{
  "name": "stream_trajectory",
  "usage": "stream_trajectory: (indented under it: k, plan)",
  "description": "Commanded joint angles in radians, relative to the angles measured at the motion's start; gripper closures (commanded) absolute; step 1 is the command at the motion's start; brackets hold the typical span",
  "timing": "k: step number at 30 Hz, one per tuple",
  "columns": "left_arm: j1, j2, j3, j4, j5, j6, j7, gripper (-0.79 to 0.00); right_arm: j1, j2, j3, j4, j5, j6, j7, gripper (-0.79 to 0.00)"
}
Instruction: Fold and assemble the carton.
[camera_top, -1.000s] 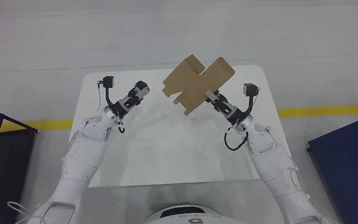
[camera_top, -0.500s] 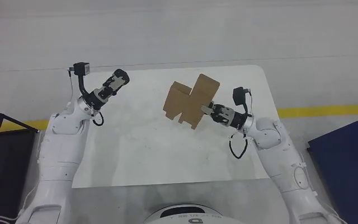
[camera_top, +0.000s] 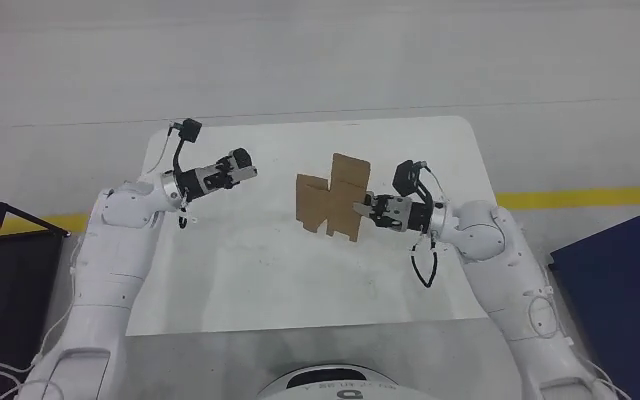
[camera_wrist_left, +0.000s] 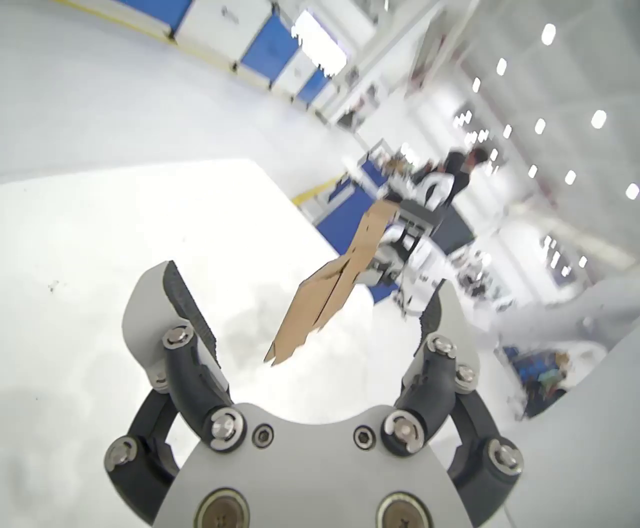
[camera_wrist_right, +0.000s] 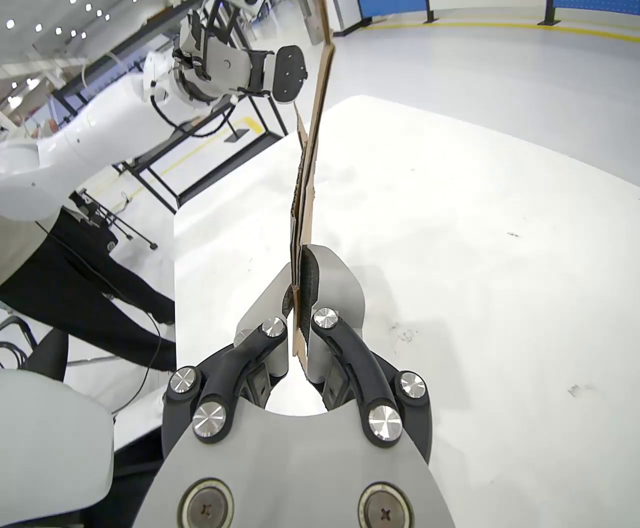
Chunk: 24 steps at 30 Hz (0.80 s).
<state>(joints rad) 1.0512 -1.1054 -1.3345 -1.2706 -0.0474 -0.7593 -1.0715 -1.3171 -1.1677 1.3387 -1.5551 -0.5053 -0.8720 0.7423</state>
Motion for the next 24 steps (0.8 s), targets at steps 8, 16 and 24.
stream_trajectory:
  k: [8,16,24]
  plan:
    - [-0.128,0.093,0.255,-0.147,0.11,0.012,-0.002,-0.326,-0.007,0.032,0.014,-0.145,0.095,0.057,0.177,0.0]
    - [-0.223,0.157,0.443,-0.102,0.098,-0.068,0.078,-0.246,0.013,0.043,-0.053,-0.166,0.122,0.058,0.23,0.0]
    - [-0.287,0.184,0.615,-0.087,0.005,-0.115,0.125,-0.234,0.02,0.056,-0.074,-0.16,0.141,0.054,0.238,0.0]
